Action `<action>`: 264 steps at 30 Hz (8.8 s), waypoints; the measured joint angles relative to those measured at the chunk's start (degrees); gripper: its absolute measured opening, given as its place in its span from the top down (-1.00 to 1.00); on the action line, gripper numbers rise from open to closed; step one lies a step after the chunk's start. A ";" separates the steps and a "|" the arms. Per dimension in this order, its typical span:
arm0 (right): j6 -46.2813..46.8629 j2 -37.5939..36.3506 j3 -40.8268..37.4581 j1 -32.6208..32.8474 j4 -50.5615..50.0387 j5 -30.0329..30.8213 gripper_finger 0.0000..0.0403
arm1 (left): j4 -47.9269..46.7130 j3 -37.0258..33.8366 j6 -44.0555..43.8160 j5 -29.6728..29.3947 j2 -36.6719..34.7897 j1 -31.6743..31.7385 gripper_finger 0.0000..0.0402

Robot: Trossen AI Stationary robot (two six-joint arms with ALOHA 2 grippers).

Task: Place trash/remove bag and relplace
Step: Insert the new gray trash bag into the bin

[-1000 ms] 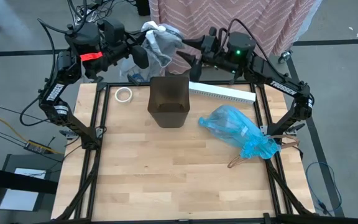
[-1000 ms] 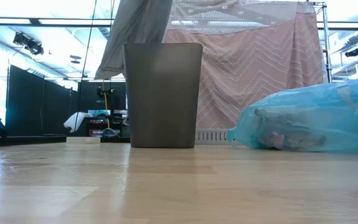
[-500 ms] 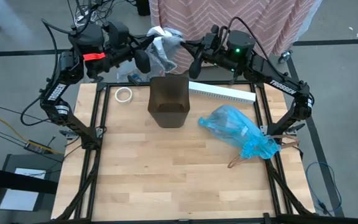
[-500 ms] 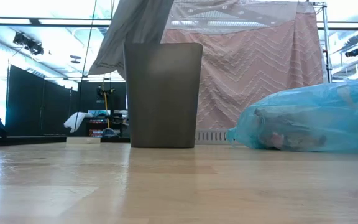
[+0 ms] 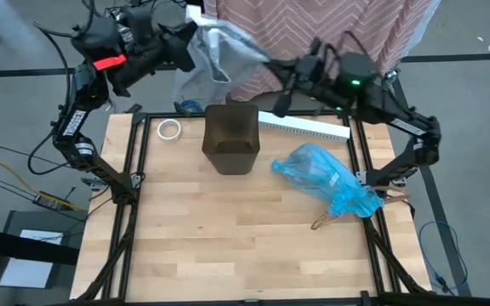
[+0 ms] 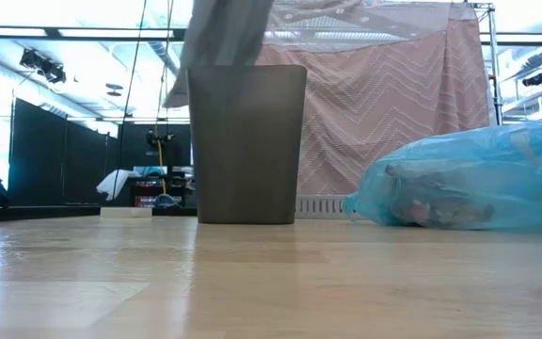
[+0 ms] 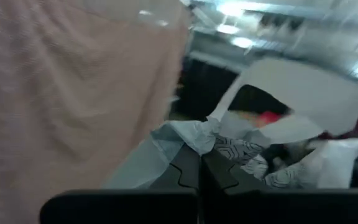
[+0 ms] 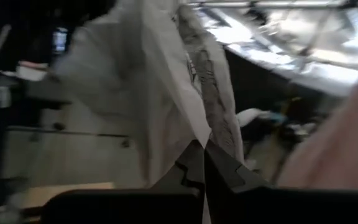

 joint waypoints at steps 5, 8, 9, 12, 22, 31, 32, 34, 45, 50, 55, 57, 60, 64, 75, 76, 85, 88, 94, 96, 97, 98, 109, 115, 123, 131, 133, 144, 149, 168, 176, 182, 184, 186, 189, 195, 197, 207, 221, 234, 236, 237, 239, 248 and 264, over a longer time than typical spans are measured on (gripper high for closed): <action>-3.52 -4.55 0.00 1.92 0.19 7.54 1.00 | 8.00 0.00 -13.96 7.54 0.09 1.30 0.99; -3.13 -7.01 0.00 1.90 0.22 8.22 1.00 | 11.28 0.00 -19.53 9.52 0.03 1.37 0.99; -3.11 -7.63 0.00 1.96 0.26 8.37 1.00 | 11.55 0.00 -19.85 9.65 0.02 1.37 0.99; -2.94 -9.25 0.00 3.45 -0.12 9.02 1.00 | 11.34 0.00 -24.26 9.82 0.07 1.35 0.99; -2.61 -9.71 0.02 9.41 -0.26 10.78 1.00 | 10.08 -0.37 -33.23 8.96 0.64 -1.57 0.99; -2.30 -5.07 0.02 12.33 -0.40 10.73 1.00 | -4.14 -0.35 -33.25 3.47 0.65 -4.70 1.00; -2.30 -4.60 0.02 12.49 -0.38 10.73 1.00 | -5.76 -0.35 -33.26 3.37 0.63 -4.90 1.00; -2.30 -3.65 0.02 12.68 -0.09 10.54 1.00 | -9.82 -0.33 -33.26 3.37 0.46 -4.95 1.00; 5.25 1.09 0.02 13.55 5.62 -3.47 1.00 | -22.66 -0.28 -31.97 1.42 -3.42 -4.42 1.00; 9.67 2.63 0.00 12.66 6.99 -8.64 1.00 | -23.12 -0.31 -28.54 -0.17 -5.06 -4.43 1.00; 14.90 3.57 0.11 11.12 13.32 -15.64 1.00 | -23.77 -0.26 -28.73 -1.94 -5.94 -4.40 1.00; 17.64 3.71 0.09 10.33 13.68 -18.50 1.00 | -23.88 -0.26 -28.78 -2.02 -5.95 -4.42 1.00; 20.15 4.36 0.09 9.26 14.68 -21.76 1.00 | -25.12 -0.28 -28.34 -2.13 -6.63 -4.42 1.00; 24.27 4.98 0.04 7.69 14.48 -27.83 1.00 | -26.68 -0.24 -25.75 -3.22 -7.30 -4.40 1.00; 33.45 7.10 0.02 3.65 22.17 -45.40 1.00 | -31.22 -0.27 -20.80 -13.66 -8.52 -4.40 1.00; 34.47 7.36 0.02 3.31 23.53 -47.16 1.00 | -31.20 -0.28 -20.62 -14.02 -8.52 -4.42 1.00; 43.68 9.94 0.03 -0.05 27.05 -57.36 1.00 | -30.95 -0.28 -16.61 -16.89 -8.57 -4.42 0.99; 46.57 11.44 0.02 -0.94 30.30 -59.17 1.00 | -30.97 -0.28 -16.45 -18.15 -8.57 -4.40 0.99; 53.60 14.31 0.02 -2.54 39.28 -60.94 1.00 | -31.06 -0.28 -12.94 -19.96 -8.57 -4.42 0.99; 56.87 15.36 0.02 -3.10 42.91 -61.49 1.00 | -30.95 -0.28 -12.00 -20.84 -8.57 -4.42 0.99; 58.50 15.80 0.02 -3.39 44.31 -62.63 1.00 | -31.00 -0.28 -11.87 -21.05 -8.58 -4.41 0.99; 60.13 16.33 0.02 -3.56 45.99 -63.66 1.00 | -31.16 -0.28 -11.84 -21.15 -8.75 -4.40 0.99; 73.48 22.20 0.92 -3.46 55.64 -66.53 1.00 | -32.54 -0.28 -7.90 -23.87 -9.31 -4.42 0.98; 80.65 27.00 6.82 -3.15 59.27 -67.72 1.00 | -35.96 -0.28 -7.88 -23.87 -9.33 -4.42 0.98; 85.57 30.23 11.87 -2.20 63.54 -67.28 1.00 | -42.02 -0.28 -7.90 -23.90 -9.32 -4.42 0.98; 93.13 30.06 11.87 -4.60 69.07 -71.22 1.00 | -43.27 -0.28 -9.24 -26.03 -9.31 -4.42 0.98; 94.02 30.13 11.82 -5.35 68.56 -72.29 1.00 | -43.27 -0.28 -10.70 -26.07 -9.14 -4.42 0.98; 98.30 33.07 10.34 -9.26 70.47 -73.80 1.00 | -45.26 -0.27 -9.15 -27.49 -6.57 -4.40 0.98; 103.03 37.05 10.16 -9.22 72.47 -75.75 1.00 | -48.06 -0.31 -10.42 -28.43 -4.21 -4.42 0.98; 128.30 46.85 10.08 -13.29 94.40 -82.63 1.00 | -53.74 -0.31 -10.48 -33.37 -1.09 -4.42 0.98; 130.60 41.67 10.22 -21.14 94.64 -91.99 1.00 | -53.72 -0.31 -12.31 -33.34 0.28 -4.42 0.98; 130.94 41.45 10.08 -29.39 94.46 -93.12 1.00 | -53.11 -0.28 -13.62 -33.01 2.45 -4.38 0.98; 130.40 41.41 9.20 -31.95 94.37 -93.55 1.00 | -53.06 -0.28 -13.89 -32.49 3.25 -4.40 0.98; 129.99 41.41 7.69 -34.47 94.29 -93.84 1.00 | -52.75 -0.28 -13.92 -32.22 4.10 -4.42 0.98; 129.74 41.41 5.39 -38.27 94.16 -93.84 1.00 | -50.29 -0.31 -13.93 -31.49 5.28 -4.40 0.98; 127.79 41.41 1.43 -41.61 94.13 -94.48 1.00 | -40.48 -0.28 -8.90 -27.34 7.21 -4.42 0.98; 126.84 41.41 -0.11 -41.71 94.09 -94.75 1.00 | -38.94 -0.28 -7.21 -26.89 7.96 -4.42 0.98; 119.21 40.43 -2.88 -36.14 82.20 -92.22 1.00 | -37.24 -0.31 -6.33 -25.91 10.20 -2.62 0.98; 99.50 38.15 -2.56 -32.21 55.30 -77.08 1.00 | -36.11 -0.31 5.04 -15.14 10.15 3.88 0.98; 46.83 19.48 -0.63 -25.76 -11.02 -45.99 1.00 | -33.72 -0.31 18.08 -2.93 10.14 8.47 0.98; 42.87 16.24 -0.63 -23.88 -17.50 -38.98 1.00 | -33.81 -0.31 18.08 -1.52 10.14 8.97 0.98; 42.12 14.67 -0.63 -22.81 -19.63 -35.84 1.00 | -33.89 -0.31 18.08 -0.72 10.14 9.22 0.98; 41.27 12.02 -0.63 -20.92 -22.10 -31.22 1.00 | -34.60 -0.31 18.33 2.11 10.14 9.91 0.98; 40.43 9.61 -0.99 -13.86 -36.74 -12.39 1.00 | -39.40 -0.31 18.28 18.62 11.13 16.21 0.98; 41.59 8.71 -1.84 -9.13 -48.41 -0.35 1.00 | -43.46 -6.98 19.64 45.12 9.09 26.92 0.98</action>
